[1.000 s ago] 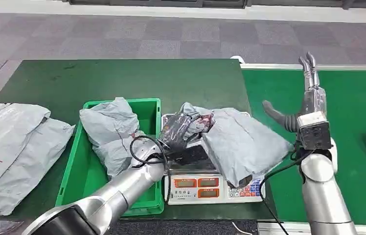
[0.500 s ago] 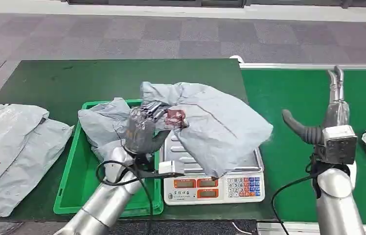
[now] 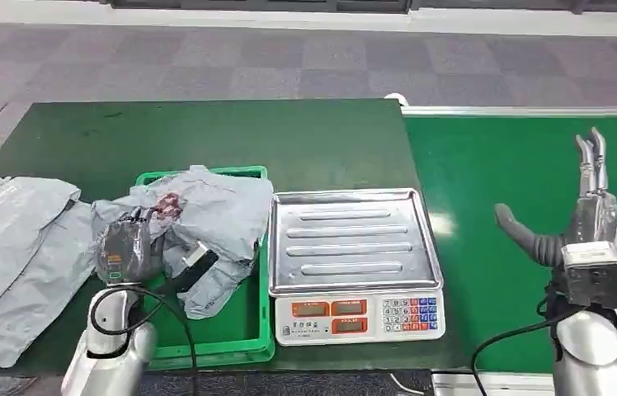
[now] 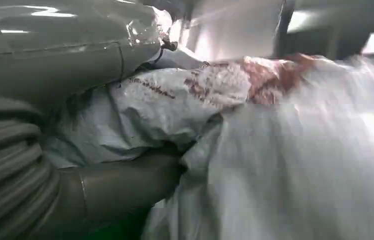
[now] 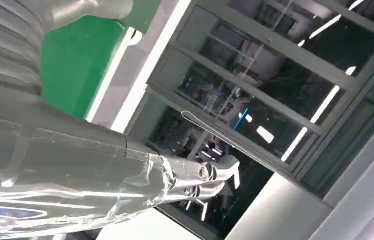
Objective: Moved the parcel from conveyor to table for the left to box.
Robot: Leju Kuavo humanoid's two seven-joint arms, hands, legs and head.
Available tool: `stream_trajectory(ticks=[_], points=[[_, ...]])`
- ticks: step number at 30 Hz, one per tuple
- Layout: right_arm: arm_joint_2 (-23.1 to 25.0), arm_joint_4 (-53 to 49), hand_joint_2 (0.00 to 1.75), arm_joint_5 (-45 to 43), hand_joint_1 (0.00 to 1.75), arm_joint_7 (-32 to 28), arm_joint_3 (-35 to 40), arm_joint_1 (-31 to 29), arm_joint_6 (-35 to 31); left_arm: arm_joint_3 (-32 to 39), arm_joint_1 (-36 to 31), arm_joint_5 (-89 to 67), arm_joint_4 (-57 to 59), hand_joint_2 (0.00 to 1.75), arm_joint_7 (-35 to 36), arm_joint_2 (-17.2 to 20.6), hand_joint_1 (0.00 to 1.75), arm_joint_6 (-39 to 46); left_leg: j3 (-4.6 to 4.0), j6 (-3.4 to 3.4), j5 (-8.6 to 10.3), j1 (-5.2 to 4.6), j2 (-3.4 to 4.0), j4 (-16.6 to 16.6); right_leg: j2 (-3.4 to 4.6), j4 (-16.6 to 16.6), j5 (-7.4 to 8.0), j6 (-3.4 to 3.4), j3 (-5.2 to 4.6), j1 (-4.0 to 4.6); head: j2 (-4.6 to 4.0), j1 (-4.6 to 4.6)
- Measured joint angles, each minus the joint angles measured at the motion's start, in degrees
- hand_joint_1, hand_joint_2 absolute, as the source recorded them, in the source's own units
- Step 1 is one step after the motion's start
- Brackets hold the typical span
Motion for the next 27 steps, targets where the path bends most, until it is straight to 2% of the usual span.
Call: stream_trajectory(ticks=[4,8,10,11,12,15,21,24,27], points=[[0.0,-0.24,1.75,0.39,0.0,-0.22,-1.68,0.91,1.71,3.62,2.99,-1.05,-0.5,1.75,2.98,1.87,1.75,-7.08,0.38,-0.03,-0.17,-0.02,0.06,-0.1,0.02,0.0,-0.18,-0.06,0.27,-0.01,0.0,0.02],[0.02,-0.24,1.75,0.68,0.0,-0.26,-2.58,1.31,1.82,5.05,3.8,-1.4,-0.66,1.75,3.62,2.69,1.75,-8.93,0.29,-0.26,-0.4,0.0,0.1,-0.21,0.05,0.0,-0.38,-0.28,0.62,0.01,0.0,0.02],[0.02,-0.24,1.75,0.68,0.0,-0.29,-2.6,1.54,1.82,5.29,4.0,-1.4,-0.66,1.75,3.67,2.91,1.75,-9.15,0.65,-0.28,-0.61,0.0,0.29,-0.24,0.27,0.0,-0.52,-0.29,0.9,0.02,0.0,0.02],[0.02,-0.24,1.75,0.68,0.0,-0.29,-2.6,1.67,1.82,5.4,4.03,-1.4,-0.66,1.75,3.95,2.95,0.44,-9.72,0.8,-0.32,-0.65,0.01,0.34,-0.27,0.32,0.0,-0.55,-0.31,1.01,0.02,0.0,0.0],[0.02,-0.24,1.75,0.68,0.0,-0.29,-2.62,1.85,1.8,5.44,3.95,-1.22,-0.66,1.75,4.24,3.02,0.0,-10.64,0.95,-0.36,-0.68,0.01,0.35,-0.3,0.33,0.0,-0.59,-0.36,1.11,0.02,0.0,0.0],[0.02,-0.7,1.75,0.61,0.0,-0.26,-2.84,3.25,1.36,5.42,3.14,0.5,0.28,1.75,3.82,3.35,0.0,-11.42,1.42,-0.36,-0.76,0.01,0.34,-0.36,0.29,0.0,-0.79,-0.45,1.43,0.02,0.0,0.0],[-0.09,-1.99,1.75,-0.74,0.0,-0.39,-5.25,5.8,1.05,4.43,0.42,3.35,3.19,1.75,3.58,3.98,0.0,-8.91,1.47,-0.28,-0.81,0.07,0.18,-0.51,0.04,0.01,-0.86,-0.47,1.62,0.07,0.0,0.02],[-0.09,-2.16,1.75,-0.81,0.0,-0.39,-5.53,6.19,0.9,4.37,0.02,3.63,3.91,1.75,3.6,4.24,0.0,-8.49,1.51,-0.55,-0.61,0.07,0.19,-0.54,0.04,0.01,-0.81,-0.54,1.62,0.08,0.0,0.02],[-0.09,-2.34,1.75,-0.79,0.0,-0.39,-5.57,6.42,0.79,4.22,-0.32,3.72,4.39,1.75,3.69,4.29,0.0,-8.45,1.53,-0.51,-0.6,0.06,0.19,-0.54,0.04,0.02,-0.8,-0.54,1.64,0.07,0.0,0.02]])
